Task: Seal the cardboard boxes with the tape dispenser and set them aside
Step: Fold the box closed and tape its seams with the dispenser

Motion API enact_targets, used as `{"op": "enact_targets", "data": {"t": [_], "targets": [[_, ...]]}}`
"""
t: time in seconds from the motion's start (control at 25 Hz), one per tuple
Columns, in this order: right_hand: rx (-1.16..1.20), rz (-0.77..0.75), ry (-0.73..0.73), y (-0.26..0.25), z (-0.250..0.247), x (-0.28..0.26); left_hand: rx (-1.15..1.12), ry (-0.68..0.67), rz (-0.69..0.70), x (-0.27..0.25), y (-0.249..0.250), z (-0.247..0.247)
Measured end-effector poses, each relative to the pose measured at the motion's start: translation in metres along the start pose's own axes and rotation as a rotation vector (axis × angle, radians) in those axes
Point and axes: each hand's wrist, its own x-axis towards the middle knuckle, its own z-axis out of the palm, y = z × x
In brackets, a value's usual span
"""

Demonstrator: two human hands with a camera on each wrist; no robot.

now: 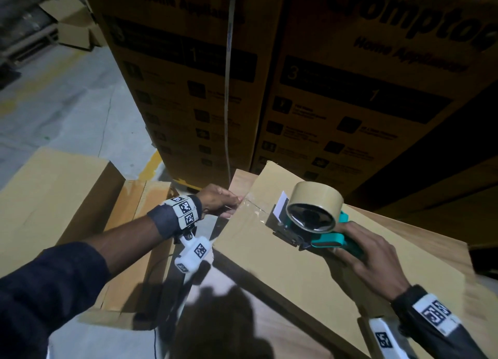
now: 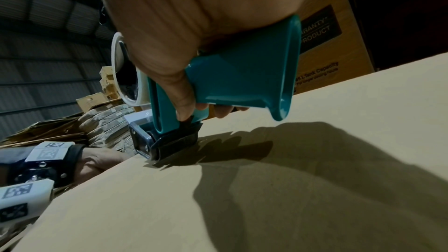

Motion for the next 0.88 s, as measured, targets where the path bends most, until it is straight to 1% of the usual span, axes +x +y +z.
{"op": "enact_targets", "data": {"t": [0.08, 0.12, 0.2, 0.24, 0.28, 0.36, 0.4, 0.48, 0.52, 0.64, 0.72, 0.8, 0.84, 0.88], "targets": [[-0.004, -0.007, 0.004, 0.0, 0.0, 0.001, 0.141, 0.022, -0.045, 0.003, 0.006, -0.005], [-0.002, -0.009, 0.007, -0.001, 0.0, 0.001, 0.21, 0.075, -0.033, 0.002, 0.01, -0.009], [0.007, -0.008, 0.021, -0.002, -0.001, 0.001, 0.317, 0.219, 0.098, -0.008, 0.019, -0.018], [0.011, -0.006, 0.027, -0.003, -0.001, 0.0, 0.341, 0.258, 0.184, -0.015, 0.024, -0.019], [0.012, -0.006, 0.032, -0.003, 0.0, -0.001, 0.356, 0.252, 0.254, -0.024, 0.027, -0.019], [0.008, -0.008, 0.039, -0.003, 0.0, -0.001, 0.448, 0.149, 0.338, -0.042, 0.031, -0.011], [0.005, -0.008, 0.041, -0.003, 0.0, -0.001, 0.523, 0.066, 0.348, -0.048, 0.029, -0.004], [0.005, -0.01, 0.039, -0.003, 0.001, -0.001, 0.623, -0.091, 0.325, -0.054, 0.018, 0.014], [0.007, -0.008, 0.038, -0.002, 0.001, -0.001, 0.661, -0.112, 0.317, -0.053, 0.011, 0.022], [0.004, -0.007, 0.034, -0.002, 0.002, -0.001, 0.702, -0.057, 0.28, -0.046, 0.002, 0.036], [0.002, -0.008, 0.031, -0.003, 0.002, -0.002, 0.678, -0.117, 0.206, -0.042, 0.002, 0.031], [-0.004, -0.004, 0.026, -0.004, 0.002, -0.002, 0.718, -0.202, 0.176, -0.041, 0.0, 0.024], [-0.008, -0.005, 0.025, -0.004, 0.002, -0.001, 0.767, -0.195, 0.205, -0.043, -0.001, 0.023], [-0.013, -0.01, 0.026, -0.004, 0.002, -0.001, 0.842, -0.132, 0.281, -0.047, -0.002, 0.024]]}}
